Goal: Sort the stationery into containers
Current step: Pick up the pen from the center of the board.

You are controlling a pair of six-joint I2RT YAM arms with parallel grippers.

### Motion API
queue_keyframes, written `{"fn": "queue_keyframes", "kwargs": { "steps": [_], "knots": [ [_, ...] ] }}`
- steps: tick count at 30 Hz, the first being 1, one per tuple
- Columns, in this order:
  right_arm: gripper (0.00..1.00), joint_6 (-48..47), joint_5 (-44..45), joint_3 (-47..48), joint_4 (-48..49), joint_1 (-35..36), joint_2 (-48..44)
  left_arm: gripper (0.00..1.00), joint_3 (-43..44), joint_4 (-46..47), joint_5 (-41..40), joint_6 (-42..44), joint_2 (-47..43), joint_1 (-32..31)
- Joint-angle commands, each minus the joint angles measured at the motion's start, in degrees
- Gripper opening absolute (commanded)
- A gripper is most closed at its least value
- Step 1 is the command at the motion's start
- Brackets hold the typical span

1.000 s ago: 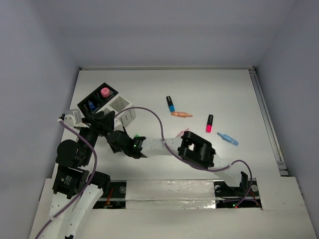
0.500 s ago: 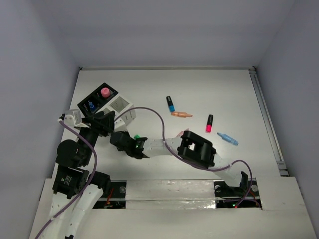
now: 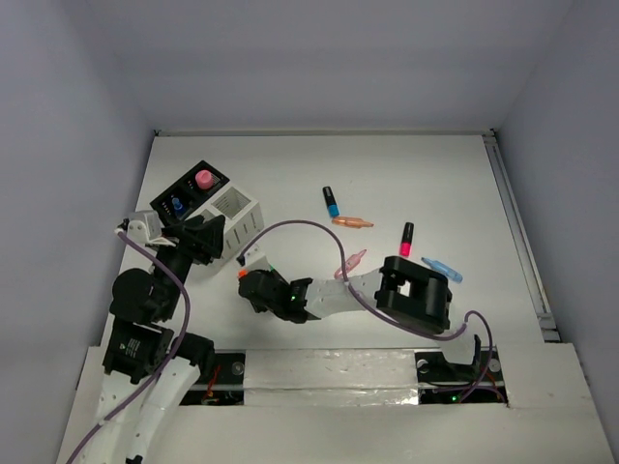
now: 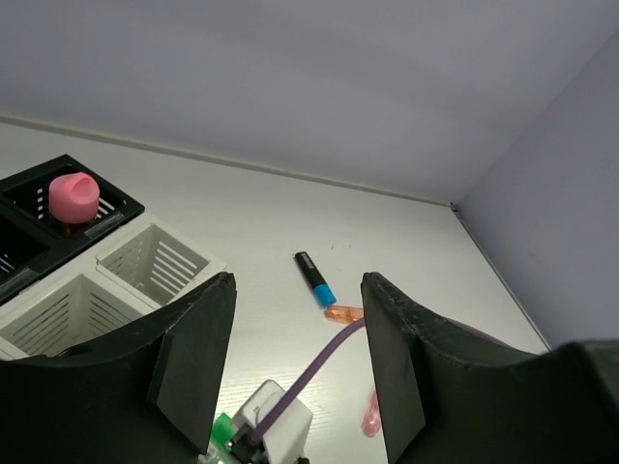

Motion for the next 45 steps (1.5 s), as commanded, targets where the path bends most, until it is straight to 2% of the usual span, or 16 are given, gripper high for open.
{"fn": "queue_keyframes", "kwargs": {
  "steps": [1, 4, 8, 12, 27, 33, 34, 35, 38, 45],
  "knots": [
    [0.37, 0.5, -5.4, -2.5, 0.4, 0.7, -3.5, 0.52, -0.7, 3.4, 1.4, 0.7, 1.1, 0.8],
    [0.51, -0.6, -7.6, -2.0, -0.3, 0.7, -3.7, 0.52, -0.8, 3.6, 1.6, 0.7, 1.3, 1.4],
    [0.58, -2.5, -8.4, 0.9, -1.5, 0.7, -2.0, 0.52, -0.8, 3.8, 1.6, 0.7, 1.7, 2.0],
    [0.58, -3.4, -7.6, 7.5, -6.5, 0.7, 2.0, 0.52, -0.8, 3.7, 1.6, 0.8, 1.9, 2.0],
    [0.58, -5.3, -5.2, 16.6, -11.0, -2.3, 9.1, 0.52, -0.8, 4.0, 1.5, 0.9, 1.8, 2.5],
    [0.45, -5.3, -5.3, 17.4, -11.9, -2.9, 9.6, 0.52, -0.8, 4.0, 3.2, 1.0, 1.9, 2.5],
    [0.40, -5.3, -5.1, 17.3, -11.9, -2.9, 9.3, 0.52, -0.8, 4.0, 3.3, 1.0, 1.9, 2.5],
    [0.26, -5.4, -5.0, 17.2, -11.9, -2.9, 9.1, 0.52, -0.8, 4.1, 3.4, 1.0, 1.9, 2.5],
    [0.14, -6.4, -5.2, 13.3, -7.9, -2.9, 4.7, 0.52, -0.8, 4.1, 3.3, 1.2, 1.9, 2.5],
    [0.13, -9.2, -9.3, 1.6, 8.1, -4.0, -13.2, 0.52, 0.0, 2.9, 1.2, 1.8, 1.3, 2.5]
  ]
}}
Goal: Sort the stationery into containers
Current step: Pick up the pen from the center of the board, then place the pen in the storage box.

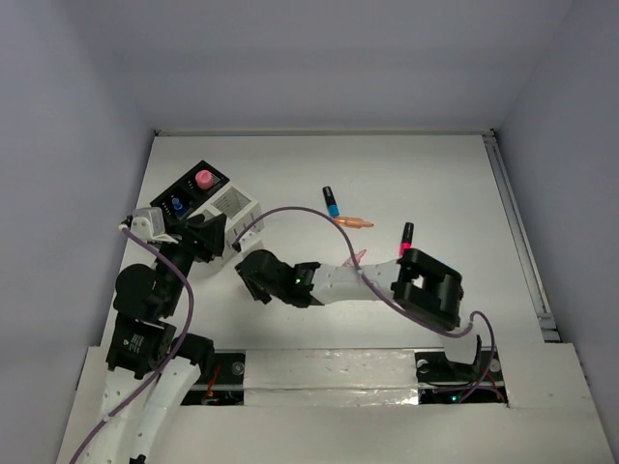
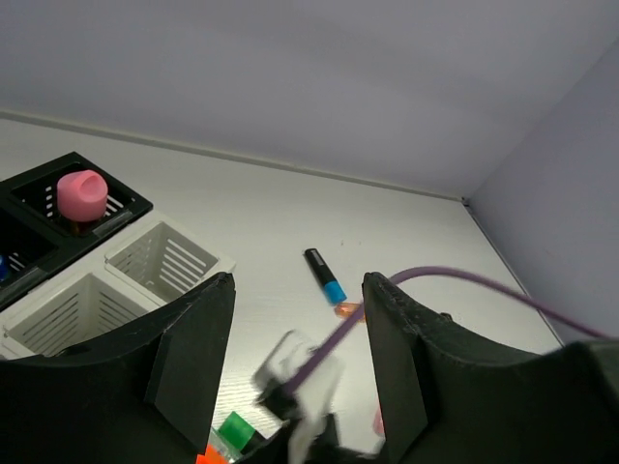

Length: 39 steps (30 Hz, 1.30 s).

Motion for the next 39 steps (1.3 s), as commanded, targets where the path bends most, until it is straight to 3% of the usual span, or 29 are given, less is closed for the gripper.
{"fn": "queue_keyframes", "kwargs": {
  "steps": [1, 3, 4, 8, 18, 28, 31, 34, 35, 39],
  "knots": [
    [0.12, -1.5, -2.2, -2.3, 14.4, -1.8, -11.6, 0.52, 1.3, 1.7, -2.3, 1.4, -0.5, 0.8],
    [0.11, 0.0, -5.2, -3.7, 16.8, -5.6, -14.0, 0.53, 1.4, 1.6, -3.7, 1.7, -2.0, 1.3],
    [0.10, 1.0, -6.4, -3.8, 19.0, -6.9, -14.3, 0.59, 1.4, 1.6, -3.9, 2.0, -2.4, 1.4],
    [0.10, 0.1, -8.0, -1.9, 24.0, -10.8, -13.6, 0.69, 1.1, 1.7, -2.5, 2.1, -2.6, 1.4],
    [0.10, -4.7, -7.8, 12.6, 35.8, -15.5, -1.7, 0.98, 0.7, 2.3, -0.7, 2.1, -2.6, 1.4],
    [0.12, -6.4, -7.7, 25.5, 38.6, -16.0, 11.5, 0.99, 0.7, 2.2, -0.8, 2.0, -2.7, 0.8],
    [0.17, -6.2, -7.6, 27.9, 37.3, -16.0, 13.7, 0.99, 0.7, 2.1, -0.8, 2.0, -2.7, 0.8],
    [0.32, -5.8, -7.6, 27.3, 38.2, -16.0, 14.0, 0.99, 0.7, 2.2, -0.8, 2.1, -2.7, 0.8],
    [0.43, -5.7, -7.6, 26.1, 38.8, -16.0, 13.7, 0.99, 0.7, 2.2, -0.8, 2.1, -2.7, 0.8],
    [0.58, -6.0, -7.5, 24.0, 40.3, -16.0, 12.0, 0.99, 0.7, 2.3, -0.8, 2.1, -2.6, 0.8]
  ]
}}
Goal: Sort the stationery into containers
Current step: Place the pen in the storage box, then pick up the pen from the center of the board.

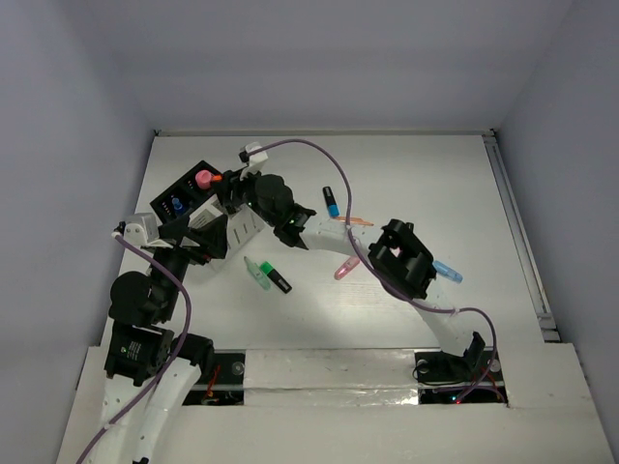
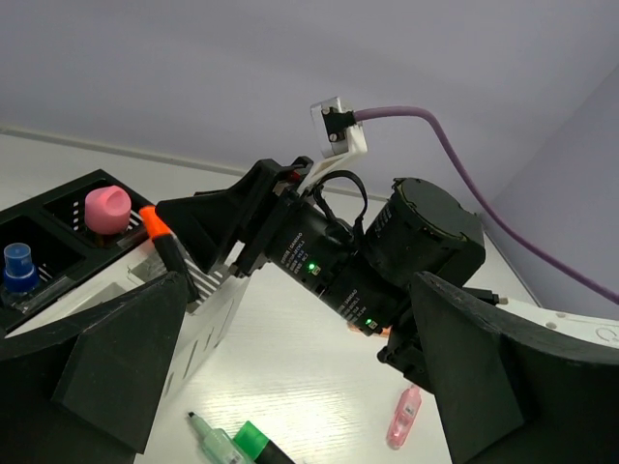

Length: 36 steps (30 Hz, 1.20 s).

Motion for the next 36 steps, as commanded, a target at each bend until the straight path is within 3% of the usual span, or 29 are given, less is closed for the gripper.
{"fn": "queue_keyframes", "kwargs": {
  "steps": [1, 8, 12, 15, 16, 19, 20, 24, 29, 36],
  "knots": [
    [0.58, -1.3, 0.4, -0.6, 5.0, -0.2, -2.7, 0.99, 0.6, 2.7, 0.6, 0.4, -0.2, -0.2],
    [0.58, -2.2, 1.5, -4.2, 4.9, -0.2, -5.9, 0.99, 0.5, 2.8, 0.5, 0.3, 0.0, -0.2],
    [0.45, 0.6, 1.7, -13.3, 1.5, -5.0, -13.2, 0.99, 0.5, 2.8, 0.6, 0.4, -0.1, -0.2],
    [0.39, 5.5, -5.2, -18.4, -8.5, -13.0, -18.5, 0.99, 0.3, 2.9, 2.5, 0.4, -0.3, -0.2],
    [0.38, 6.3, -7.7, -18.3, -16.5, -15.1, -19.2, 0.99, 0.4, 2.9, 2.6, 0.4, -0.4, -0.2],
    [0.45, 5.1, -9.8, -14.9, -29.5, -21.7, -19.8, 0.99, 0.3, 3.0, 2.7, 0.5, -0.6, -0.2],
    [0.54, 3.5, -10.4, -13.9, -36.6, -22.9, -19.5, 0.99, 0.3, 3.0, 2.9, 0.5, -0.6, -0.2],
    [0.70, -0.8, -10.9, -5.6, -50.2, -27.4, -14.6, 0.99, 0.2, 3.3, 3.4, 0.5, -0.2, -0.2],
    [0.73, -6.4, -11.6, 6.0, -63.9, -27.9, -6.2, 0.99, 0.1, 3.5, 3.7, 0.4, 0.1, -0.2],
    [0.72, -6.9, -15.8, 14.7, -69.1, -27.9, 2.0, 0.99, 0.1, 3.6, 4.0, 0.4, 0.2, -0.2]
  ]
}}
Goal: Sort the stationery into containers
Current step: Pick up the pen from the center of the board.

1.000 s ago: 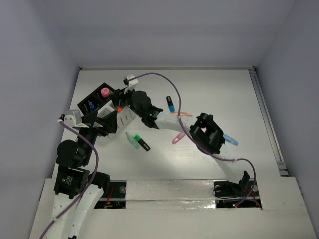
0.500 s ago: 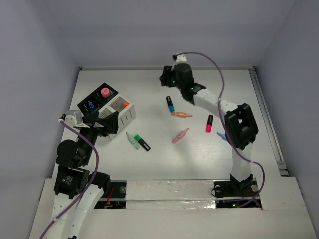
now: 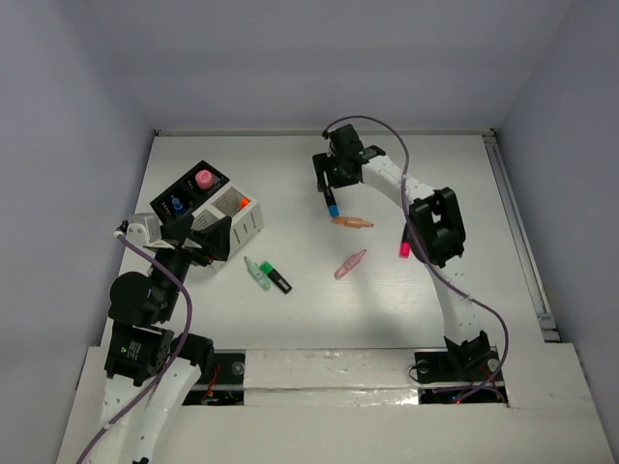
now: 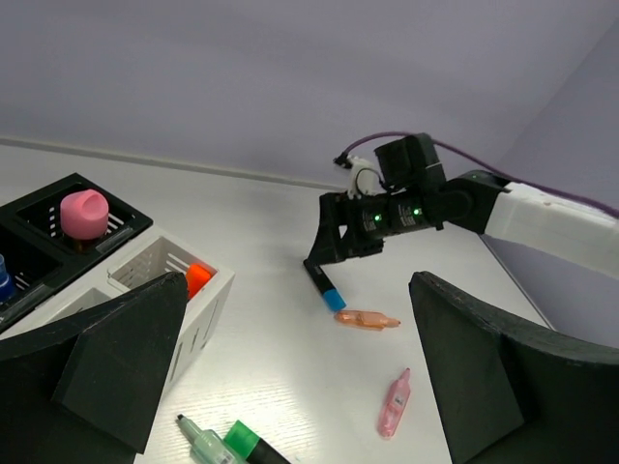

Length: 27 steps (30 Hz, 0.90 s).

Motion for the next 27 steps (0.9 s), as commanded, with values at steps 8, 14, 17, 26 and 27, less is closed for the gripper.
{"fn": "queue_keyframes", "kwargs": {
  "steps": [8, 14, 17, 26, 27],
  "knots": [
    [0.59, -0.7, -3.0, 4.7, -6.0, 0.6, 4.8, 0.99, 0.0, 3.4, 1.7, 0.4, 0.5, -0.2],
    [0.19, -2.1, 3.0, 10.6, -8.8, 2.4, 9.7, 0.99, 0.0, 3.4, 1.7, 0.4, 0.2, -0.2],
    [0.14, -1.5, 2.1, 11.3, -6.8, 2.9, 10.1, 0.99, 0.0, 3.5, 1.7, 0.4, 0.3, -0.2],
    [0.11, 6.9, -4.8, -3.7, 20.6, 2.9, -5.5, 0.99, -0.1, 3.2, 1.6, 0.5, 0.1, -0.2],
    [0.11, 7.0, -5.1, -5.0, 21.3, 2.9, -7.9, 0.99, 0.0, 3.3, 1.6, 0.5, 0.1, -0.2]
  ]
}}
